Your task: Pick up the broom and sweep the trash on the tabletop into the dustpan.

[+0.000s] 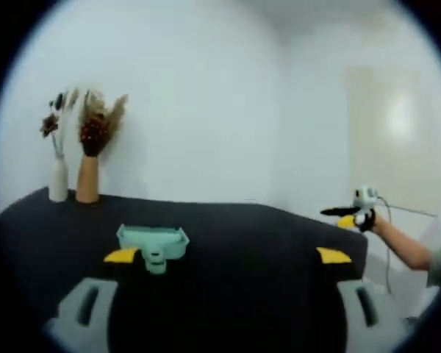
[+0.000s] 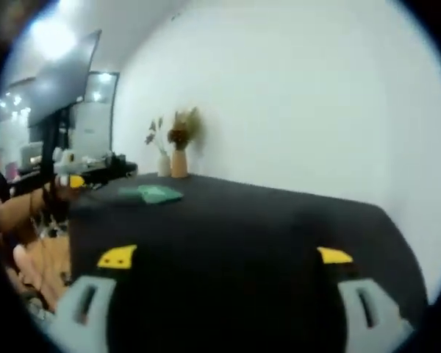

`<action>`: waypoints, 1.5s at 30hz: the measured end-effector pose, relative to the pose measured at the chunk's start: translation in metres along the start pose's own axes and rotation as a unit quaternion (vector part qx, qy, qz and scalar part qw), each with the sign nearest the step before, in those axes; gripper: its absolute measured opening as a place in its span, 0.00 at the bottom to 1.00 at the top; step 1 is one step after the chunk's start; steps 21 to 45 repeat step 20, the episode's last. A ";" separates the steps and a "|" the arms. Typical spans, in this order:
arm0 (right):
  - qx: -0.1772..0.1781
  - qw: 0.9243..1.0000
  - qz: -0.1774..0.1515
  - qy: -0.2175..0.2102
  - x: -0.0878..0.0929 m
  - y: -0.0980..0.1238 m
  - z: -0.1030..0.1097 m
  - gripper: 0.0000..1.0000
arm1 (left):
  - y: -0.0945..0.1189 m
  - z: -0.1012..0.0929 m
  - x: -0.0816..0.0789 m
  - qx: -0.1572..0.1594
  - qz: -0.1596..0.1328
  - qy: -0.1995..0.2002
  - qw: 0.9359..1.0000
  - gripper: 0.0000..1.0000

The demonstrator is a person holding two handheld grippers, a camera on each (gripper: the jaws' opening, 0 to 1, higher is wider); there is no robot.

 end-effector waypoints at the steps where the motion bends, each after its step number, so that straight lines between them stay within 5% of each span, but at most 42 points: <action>1: 0.000 1.000 -0.002 -0.003 0.001 0.002 -0.001 0.95 | 0.003 0.000 0.001 0.000 -0.015 0.002 1.000 0.95; 6: -0.002 0.999 -0.021 -0.034 0.011 0.011 -0.007 0.96 | 0.009 0.003 0.013 0.008 -0.031 0.007 0.999 0.95; 14: 0.023 0.999 -0.036 -0.020 0.030 0.016 -0.013 0.90 | 0.000 0.001 0.045 0.030 0.067 -0.048 0.996 0.95; 20: 0.001 0.996 -0.053 -0.076 0.044 0.013 -0.014 0.92 | 0.002 0.002 0.046 0.046 0.060 -0.041 0.996 0.95; 45: 0.001 0.996 -0.053 -0.076 0.044 0.013 -0.014 0.92 | 0.002 0.002 0.046 0.046 0.060 -0.041 0.996 0.95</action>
Point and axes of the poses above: the point that each gripper's makers call its tool centre point, and the gripper's own axes: y roughly backward along the fingers, z roughly to its left, x roughly out of its underside, the point moved 9 cm from there along y, roughly backward along the fingers, and after that the axes turned 15 degrees about x, right-handed, at the moved point
